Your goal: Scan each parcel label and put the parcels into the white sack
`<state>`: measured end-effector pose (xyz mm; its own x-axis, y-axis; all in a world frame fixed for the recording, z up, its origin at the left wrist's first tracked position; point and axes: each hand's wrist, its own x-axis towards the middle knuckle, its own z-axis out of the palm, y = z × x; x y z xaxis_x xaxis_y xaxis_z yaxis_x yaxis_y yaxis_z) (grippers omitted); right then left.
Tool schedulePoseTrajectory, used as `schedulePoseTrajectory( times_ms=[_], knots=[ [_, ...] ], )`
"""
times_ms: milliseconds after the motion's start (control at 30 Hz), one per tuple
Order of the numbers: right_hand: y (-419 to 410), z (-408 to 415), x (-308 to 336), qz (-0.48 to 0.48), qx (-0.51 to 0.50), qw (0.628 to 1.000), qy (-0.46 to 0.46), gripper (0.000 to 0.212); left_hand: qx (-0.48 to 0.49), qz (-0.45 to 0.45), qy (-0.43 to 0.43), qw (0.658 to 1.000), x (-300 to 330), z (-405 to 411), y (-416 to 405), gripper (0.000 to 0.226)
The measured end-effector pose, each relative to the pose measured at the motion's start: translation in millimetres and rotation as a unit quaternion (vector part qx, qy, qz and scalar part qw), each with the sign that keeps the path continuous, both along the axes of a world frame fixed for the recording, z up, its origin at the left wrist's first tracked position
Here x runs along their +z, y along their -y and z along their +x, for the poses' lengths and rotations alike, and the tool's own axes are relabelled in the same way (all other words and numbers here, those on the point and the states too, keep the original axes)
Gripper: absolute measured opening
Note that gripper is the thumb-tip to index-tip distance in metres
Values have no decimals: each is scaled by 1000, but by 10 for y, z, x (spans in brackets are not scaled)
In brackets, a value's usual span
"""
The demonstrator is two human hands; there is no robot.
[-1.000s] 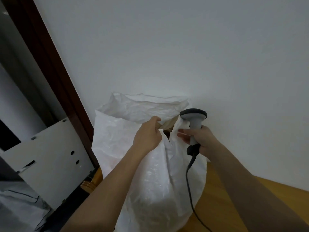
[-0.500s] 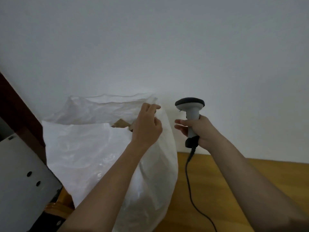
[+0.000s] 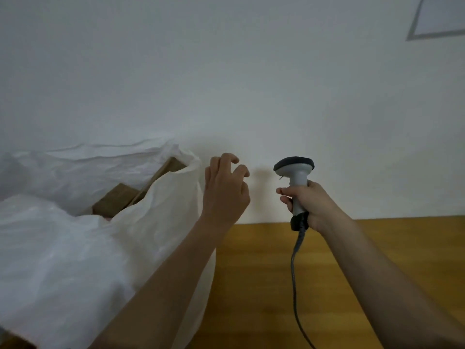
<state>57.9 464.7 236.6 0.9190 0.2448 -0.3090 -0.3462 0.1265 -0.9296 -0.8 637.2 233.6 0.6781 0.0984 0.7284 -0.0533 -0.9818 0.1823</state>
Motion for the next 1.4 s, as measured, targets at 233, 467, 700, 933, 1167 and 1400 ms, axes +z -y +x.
schedulePoseTrajectory(
  times_ms=[233, 467, 700, 933, 1167, 1400],
  knots=[
    [614, 539, -118, -54, 13, 998, -40, 28, 20, -17, -60, 998, -119, 448, 525, 16],
    [1526, 1194, -401, -179, 93, 976, -87, 10, 44, -57, -122, 990, -466, 1022, 1419, 14],
    [2036, 1585, -1206, -334, 137, 932, -26, 5, 71, -104, -201, 971, -1123, 1203, 2016, 15],
    [2197, 1371, -2217, -318, 151, 932, -79, 64, 110, -116, -276, 948, -1631, 1138, 2068, 16],
    [2348, 1130, -2994, -317, 131, 937, -66, 77, 136, -169, -338, 916, -2140, 987, 2141, 14],
    [2272, 1089, -3305, -328, 140, 933, -56, 84, 157, -202, -362, 896, -2396, 794, 2135, 16]
  ],
)
